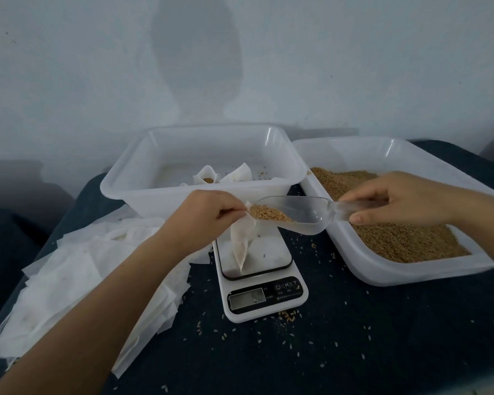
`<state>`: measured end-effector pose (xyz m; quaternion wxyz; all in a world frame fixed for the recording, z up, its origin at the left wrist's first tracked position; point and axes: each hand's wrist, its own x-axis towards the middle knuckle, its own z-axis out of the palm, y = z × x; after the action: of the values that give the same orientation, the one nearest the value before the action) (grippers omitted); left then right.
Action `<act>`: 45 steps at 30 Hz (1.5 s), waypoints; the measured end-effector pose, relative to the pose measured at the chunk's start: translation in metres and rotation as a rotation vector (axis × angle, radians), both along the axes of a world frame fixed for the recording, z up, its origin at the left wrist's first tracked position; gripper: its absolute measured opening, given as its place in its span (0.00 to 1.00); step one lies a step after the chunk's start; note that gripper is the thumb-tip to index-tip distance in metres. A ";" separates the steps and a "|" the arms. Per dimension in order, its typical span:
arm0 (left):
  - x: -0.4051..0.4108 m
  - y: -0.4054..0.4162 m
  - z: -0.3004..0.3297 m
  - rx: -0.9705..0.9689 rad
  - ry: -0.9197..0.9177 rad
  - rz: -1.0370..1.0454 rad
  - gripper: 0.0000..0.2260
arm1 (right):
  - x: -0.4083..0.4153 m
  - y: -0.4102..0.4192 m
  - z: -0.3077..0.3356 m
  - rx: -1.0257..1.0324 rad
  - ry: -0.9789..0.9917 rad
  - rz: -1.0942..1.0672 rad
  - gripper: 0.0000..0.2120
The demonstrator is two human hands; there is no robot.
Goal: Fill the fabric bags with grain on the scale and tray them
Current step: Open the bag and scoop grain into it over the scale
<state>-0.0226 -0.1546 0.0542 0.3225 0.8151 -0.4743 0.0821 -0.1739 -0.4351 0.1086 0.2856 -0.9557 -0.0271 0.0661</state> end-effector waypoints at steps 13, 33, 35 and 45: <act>-0.002 -0.010 -0.008 -0.002 0.033 0.083 0.05 | -0.005 -0.006 -0.035 0.213 -0.161 -0.119 0.13; -0.001 -0.039 -0.032 0.154 0.040 0.008 0.06 | -0.007 -0.015 -0.040 0.237 -0.193 -0.234 0.17; -0.002 -0.040 -0.035 0.143 0.042 0.003 0.07 | -0.008 -0.015 -0.040 0.236 -0.188 -0.242 0.17; -0.003 -0.042 -0.030 0.111 0.057 -0.011 0.12 | -0.011 -0.016 -0.041 0.218 -0.177 -0.214 0.16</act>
<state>-0.0261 -0.1966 0.0246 0.2906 0.8311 -0.4732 0.0306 -0.1854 -0.4510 0.0673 0.3893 -0.9186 0.0426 -0.0525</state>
